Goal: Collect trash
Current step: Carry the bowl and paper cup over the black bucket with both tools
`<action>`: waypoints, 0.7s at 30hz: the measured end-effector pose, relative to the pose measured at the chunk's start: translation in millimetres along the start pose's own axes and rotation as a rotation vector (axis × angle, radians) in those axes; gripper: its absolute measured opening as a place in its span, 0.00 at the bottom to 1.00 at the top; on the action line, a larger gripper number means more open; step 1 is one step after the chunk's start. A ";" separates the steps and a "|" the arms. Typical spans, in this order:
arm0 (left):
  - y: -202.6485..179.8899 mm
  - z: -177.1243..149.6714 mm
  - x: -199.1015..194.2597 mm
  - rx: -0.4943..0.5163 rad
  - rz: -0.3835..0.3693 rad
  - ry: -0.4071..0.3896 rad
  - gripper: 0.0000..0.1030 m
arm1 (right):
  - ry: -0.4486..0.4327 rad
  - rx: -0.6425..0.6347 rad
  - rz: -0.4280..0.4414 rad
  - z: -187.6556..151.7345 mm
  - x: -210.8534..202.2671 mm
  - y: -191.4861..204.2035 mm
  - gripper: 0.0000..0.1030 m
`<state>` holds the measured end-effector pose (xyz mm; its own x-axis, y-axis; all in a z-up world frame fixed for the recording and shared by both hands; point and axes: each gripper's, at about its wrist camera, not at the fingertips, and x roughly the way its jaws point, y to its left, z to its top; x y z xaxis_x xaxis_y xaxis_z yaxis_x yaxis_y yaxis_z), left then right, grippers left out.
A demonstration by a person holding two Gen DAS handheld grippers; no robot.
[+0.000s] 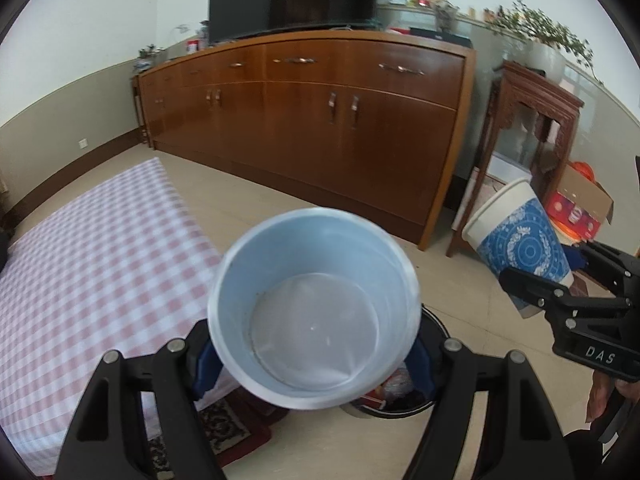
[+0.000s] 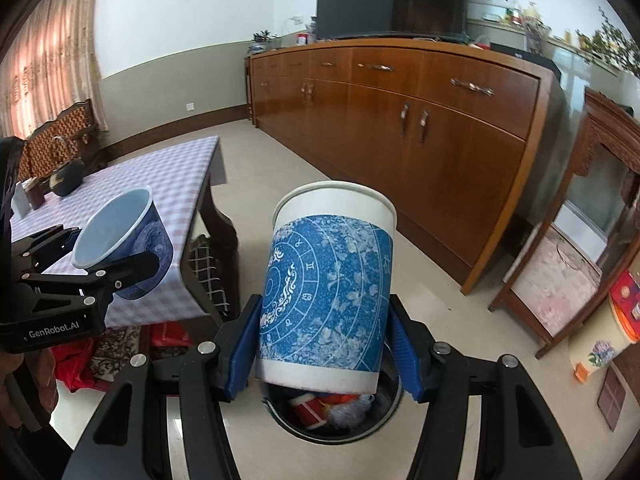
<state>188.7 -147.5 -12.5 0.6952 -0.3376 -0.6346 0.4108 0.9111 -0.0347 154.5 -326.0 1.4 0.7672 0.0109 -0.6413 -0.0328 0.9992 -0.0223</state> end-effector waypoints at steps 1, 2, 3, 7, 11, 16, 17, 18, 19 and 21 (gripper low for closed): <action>-4.1 -0.4 3.0 0.005 -0.009 0.003 0.73 | 0.003 0.005 -0.005 -1.9 0.7 -4.2 0.60; -8.2 -0.8 6.4 0.010 -0.015 0.006 0.73 | 0.008 0.012 -0.010 -4.7 1.6 -8.9 0.60; -11.2 -0.7 9.9 0.015 -0.022 0.012 0.73 | 0.014 0.017 -0.015 -7.6 3.0 -13.0 0.60; -21.9 -5.0 23.8 0.027 -0.048 0.036 0.73 | 0.033 0.025 -0.024 -17.3 10.4 -25.0 0.60; -30.8 -13.4 38.8 0.037 -0.072 0.069 0.73 | 0.058 0.027 -0.023 -29.4 20.0 -35.2 0.60; -45.3 -29.0 64.7 0.047 -0.112 0.129 0.73 | 0.122 0.010 -0.001 -48.7 45.3 -44.2 0.60; -47.2 -32.8 69.9 0.044 -0.120 0.143 0.73 | 0.135 0.001 0.007 -54.1 51.4 -45.4 0.60; -49.0 -36.7 75.4 0.042 -0.125 0.158 0.73 | 0.143 -0.007 0.009 -58.0 56.2 -46.3 0.60; -51.2 -41.4 81.7 0.042 -0.129 0.174 0.73 | 0.153 -0.021 0.008 -62.7 62.1 -47.1 0.60; -52.7 -47.6 91.9 0.033 -0.137 0.200 0.73 | 0.170 -0.047 0.017 -70.4 72.7 -49.1 0.60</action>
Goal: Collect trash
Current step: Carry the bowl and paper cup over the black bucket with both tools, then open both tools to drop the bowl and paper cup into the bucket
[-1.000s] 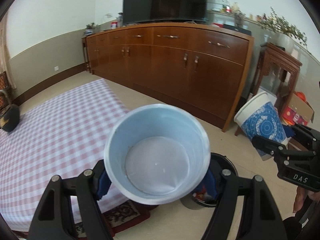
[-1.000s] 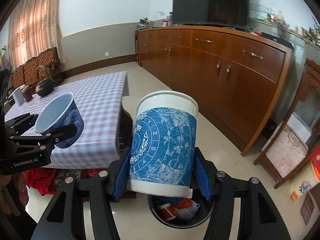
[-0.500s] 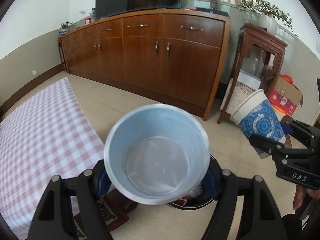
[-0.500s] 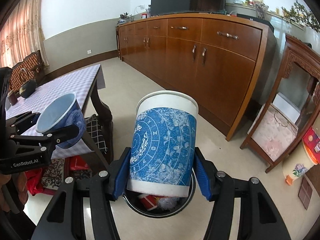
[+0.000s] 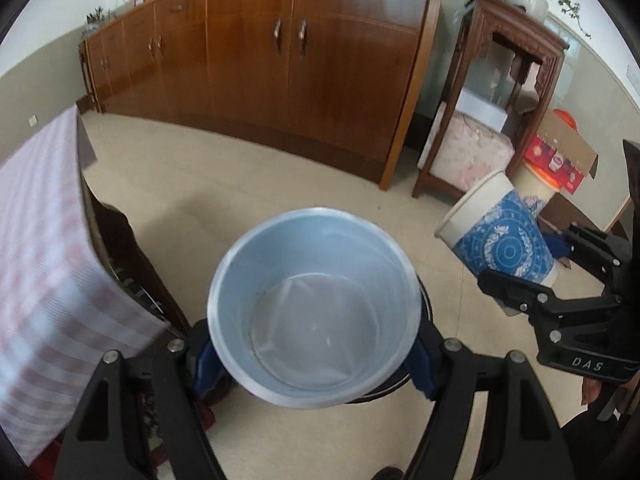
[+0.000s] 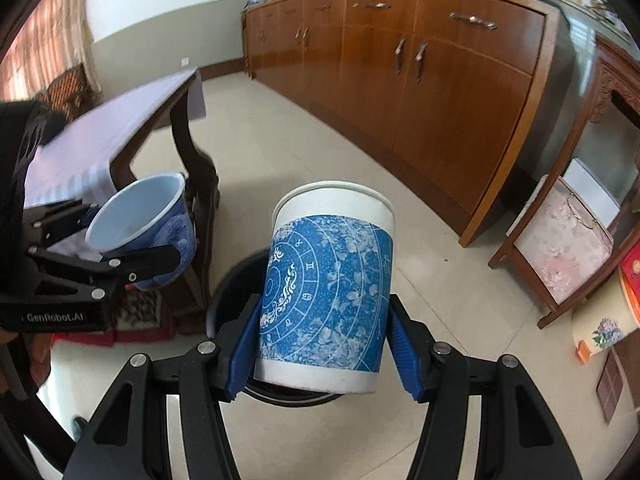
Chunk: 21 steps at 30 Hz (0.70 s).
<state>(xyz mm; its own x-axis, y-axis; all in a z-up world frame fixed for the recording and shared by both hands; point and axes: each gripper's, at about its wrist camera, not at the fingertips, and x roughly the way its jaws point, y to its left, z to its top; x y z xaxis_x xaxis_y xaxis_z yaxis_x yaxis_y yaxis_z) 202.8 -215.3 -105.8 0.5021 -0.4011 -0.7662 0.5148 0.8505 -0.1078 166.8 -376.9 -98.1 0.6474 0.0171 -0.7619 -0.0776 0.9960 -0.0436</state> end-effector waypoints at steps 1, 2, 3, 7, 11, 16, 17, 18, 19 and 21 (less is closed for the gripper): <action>1.2 -2.4 7.2 -0.010 -0.006 0.018 0.73 | 0.012 -0.015 0.006 -2.9 7.3 -1.4 0.60; 1.6 -5.3 14.6 -0.013 -0.005 0.032 0.73 | 0.022 -0.023 0.008 -4.7 13.1 -3.2 0.60; 1.6 -6.2 16.8 -0.012 -0.002 0.037 0.73 | 0.032 -0.031 0.015 -7.4 19.5 -4.7 0.60; 0.3 -9.4 29.5 -0.012 -0.002 0.058 0.73 | 0.059 -0.054 0.034 -13.9 39.2 -10.3 0.60; 0.4 -13.2 39.9 -0.012 0.005 0.072 0.73 | 0.085 -0.066 0.057 -16.8 59.5 -14.5 0.60; -5.3 -12.5 53.6 -0.012 -0.006 0.075 0.73 | 0.111 -0.097 0.108 -21.3 81.6 -15.6 0.60; -6.2 -13.3 57.2 -0.013 -0.008 0.084 0.73 | 0.119 -0.109 0.126 -22.7 85.4 -15.6 0.60; -5.8 -13.7 59.5 -0.013 -0.007 0.089 0.73 | 0.123 -0.120 0.138 -23.2 88.7 -14.7 0.60; -6.2 -15.7 62.4 -0.009 -0.004 0.099 0.73 | 0.126 -0.133 0.149 -24.3 91.3 -14.6 0.60; -4.5 -18.6 67.4 -0.012 0.001 0.115 0.73 | 0.134 -0.155 0.172 -27.5 97.1 -15.5 0.60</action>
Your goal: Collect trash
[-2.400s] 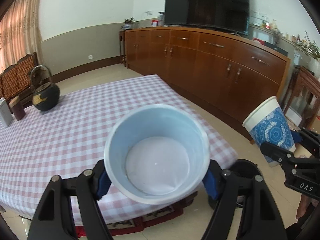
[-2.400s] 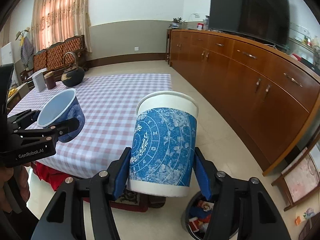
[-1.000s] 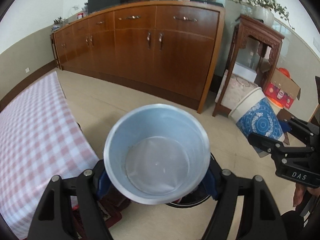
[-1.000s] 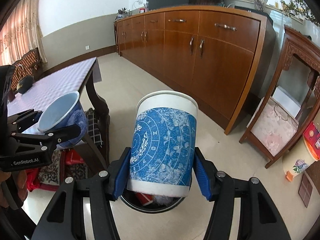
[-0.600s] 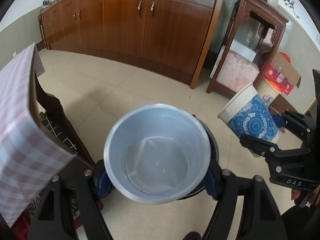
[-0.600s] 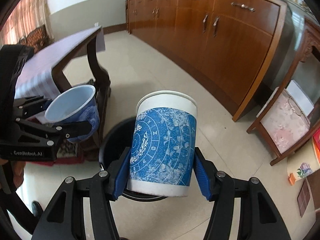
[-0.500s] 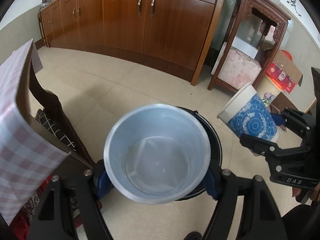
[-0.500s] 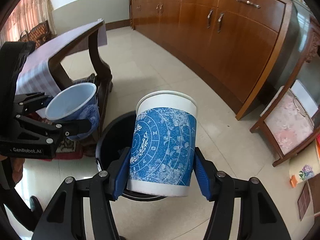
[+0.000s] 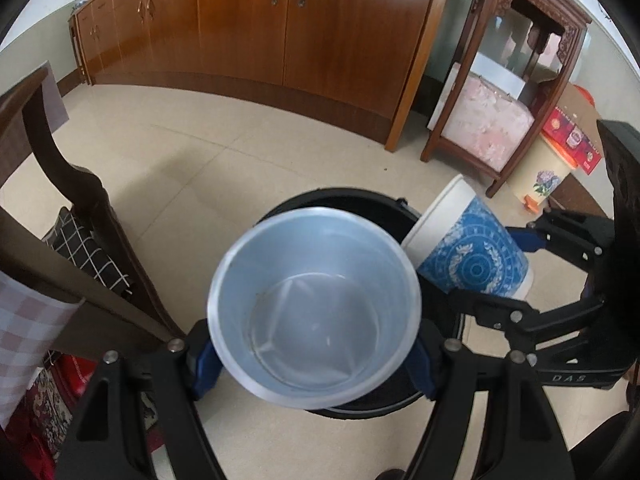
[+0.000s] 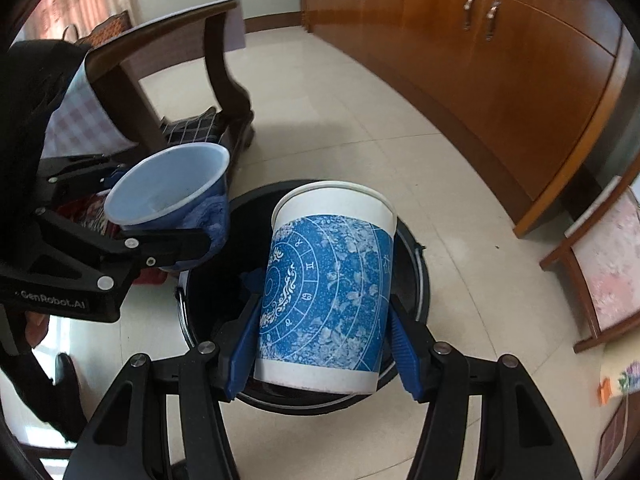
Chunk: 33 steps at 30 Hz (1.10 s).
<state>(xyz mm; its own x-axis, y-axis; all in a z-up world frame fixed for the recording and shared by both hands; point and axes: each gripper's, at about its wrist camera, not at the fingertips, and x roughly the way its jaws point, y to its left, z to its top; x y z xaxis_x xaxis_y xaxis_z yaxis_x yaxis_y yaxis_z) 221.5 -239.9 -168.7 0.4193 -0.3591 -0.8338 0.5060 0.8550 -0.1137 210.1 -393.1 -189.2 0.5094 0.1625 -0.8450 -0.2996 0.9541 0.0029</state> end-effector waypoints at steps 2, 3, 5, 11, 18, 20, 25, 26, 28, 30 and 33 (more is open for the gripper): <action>0.1 -1.3 7.4 -0.003 -0.019 0.015 0.74 | 0.003 -0.038 0.022 -2.5 5.7 1.7 0.61; 1.2 -1.5 11.0 -0.006 -0.020 0.019 0.75 | -0.002 -0.066 0.029 -4.7 8.3 2.9 0.63; 3.9 -2.9 26.6 -0.018 -0.028 0.086 0.91 | 0.004 -0.052 -0.012 -11.2 11.7 -5.8 1.00; 12.5 -0.8 -8.3 -0.043 0.083 0.010 1.00 | -0.108 0.050 -0.072 -26.6 -28.0 -24.5 1.00; 10.8 -6.9 -55.9 -0.053 0.126 -0.081 1.00 | -0.121 0.111 -0.116 -27.0 -51.7 -12.1 1.00; 12.7 -10.4 -65.6 -0.054 0.134 -0.094 1.00 | -0.142 0.129 -0.104 -23.2 -63.4 -4.2 1.00; 19.6 -19.7 -100.8 -0.074 0.165 -0.148 1.00 | -0.194 0.144 -0.112 -9.5 -92.0 20.4 1.00; 22.0 -22.4 -111.6 -0.081 0.173 -0.165 1.00 | -0.209 0.151 -0.112 -6.6 -99.3 28.2 1.00; 24.2 -26.3 -127.0 -0.095 0.187 -0.193 1.00 | -0.226 0.161 -0.132 -2.4 -109.7 41.0 1.00; 28.1 -31.3 -144.6 -0.106 0.199 -0.218 1.00 | -0.249 0.162 -0.129 0.4 -120.2 54.1 1.00; 34.1 -40.5 -172.8 -0.113 0.228 -0.260 1.00 | -0.271 0.168 -0.133 4.4 -134.3 74.1 1.00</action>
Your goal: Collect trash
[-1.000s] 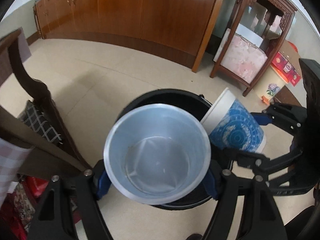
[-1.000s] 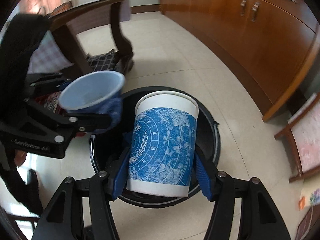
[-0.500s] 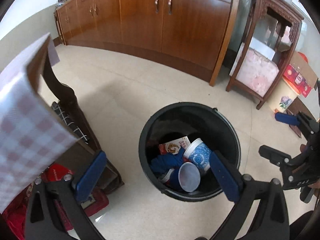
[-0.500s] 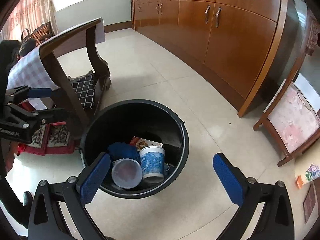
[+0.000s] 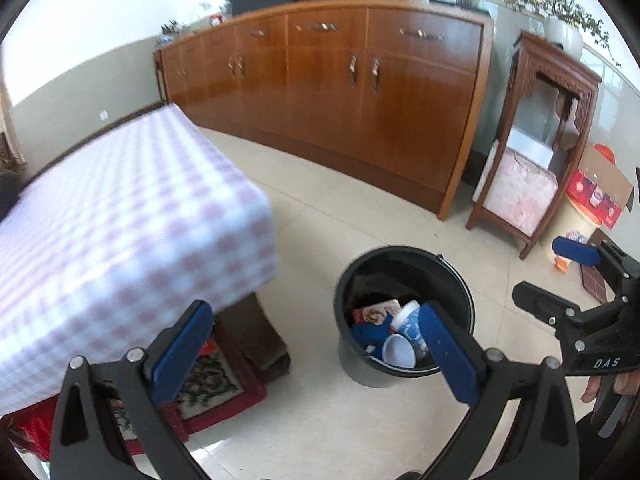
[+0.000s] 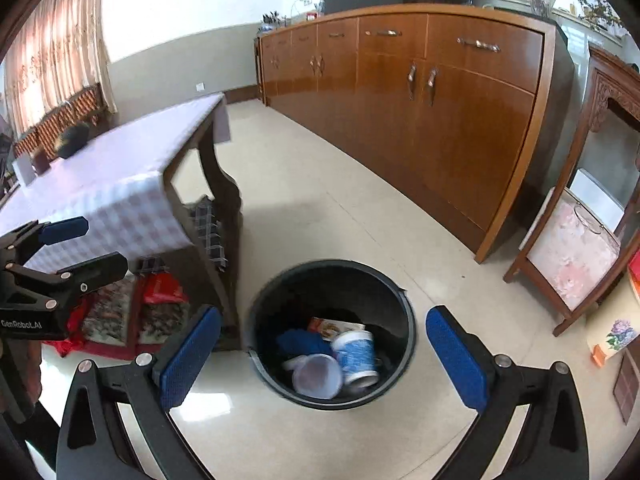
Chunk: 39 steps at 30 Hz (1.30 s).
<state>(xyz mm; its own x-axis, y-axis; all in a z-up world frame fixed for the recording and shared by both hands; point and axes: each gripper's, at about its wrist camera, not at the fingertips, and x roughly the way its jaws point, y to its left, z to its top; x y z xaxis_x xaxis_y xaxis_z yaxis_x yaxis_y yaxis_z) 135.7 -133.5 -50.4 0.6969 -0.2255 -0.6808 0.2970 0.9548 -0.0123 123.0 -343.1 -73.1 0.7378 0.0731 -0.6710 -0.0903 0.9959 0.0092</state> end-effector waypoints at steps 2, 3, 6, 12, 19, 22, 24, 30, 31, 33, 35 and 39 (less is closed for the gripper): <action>7.3 -2.5 -15.0 -0.008 0.014 -0.023 1.00 | -0.013 0.009 -0.005 3.2 -12.8 12.8 1.00; 10.1 -3.9 -23.4 -0.010 0.024 -0.036 1.00 | -0.024 0.011 -0.003 4.1 -18.8 18.1 1.00; 19.2 -9.7 -47.8 -0.015 0.049 -0.062 1.00 | -0.054 0.014 -0.013 9.3 -41.1 38.5 1.00; 33.8 -21.5 -89.9 -0.038 0.090 -0.092 1.00 | -0.108 0.045 -0.017 10.3 -82.9 70.8 1.00; 45.8 -27.5 -130.8 -0.077 0.122 -0.139 1.00 | -0.155 0.064 -0.022 5.7 -128.0 98.1 1.00; 49.0 -27.6 -147.0 -0.089 0.123 -0.165 1.00 | -0.170 0.069 -0.031 5.3 -140.3 103.3 1.00; 48.8 -27.9 -156.5 -0.087 0.128 -0.181 1.00 | -0.183 0.061 -0.057 5.0 -150.0 108.9 1.00; 45.9 -31.4 -172.8 -0.081 0.119 -0.213 1.00 | -0.207 0.049 -0.098 1.2 -170.6 121.4 1.00; 46.0 -33.0 -173.8 -0.079 0.117 -0.216 1.00 | -0.209 0.050 -0.106 0.4 -172.6 122.8 1.00; 44.9 -33.9 -175.3 -0.075 0.113 -0.218 1.00 | -0.220 0.050 -0.131 -0.9 -176.1 125.6 1.00; 44.3 -34.7 -177.3 -0.074 0.109 -0.224 1.00 | -0.218 0.046 -0.140 -1.8 -176.7 128.9 1.00; 44.0 -34.4 -178.7 -0.075 0.109 -0.232 1.00 | -0.221 0.025 -0.147 -1.2 -177.7 136.5 1.00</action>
<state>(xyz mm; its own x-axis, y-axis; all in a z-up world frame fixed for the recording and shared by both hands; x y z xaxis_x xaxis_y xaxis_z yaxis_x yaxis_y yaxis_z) 1.8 -44.6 45.5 0.8558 -0.1509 -0.4949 0.1691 0.9856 -0.0081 -21.2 -220.2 46.5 0.8702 -0.0649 -0.4883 0.0428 0.9975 -0.0563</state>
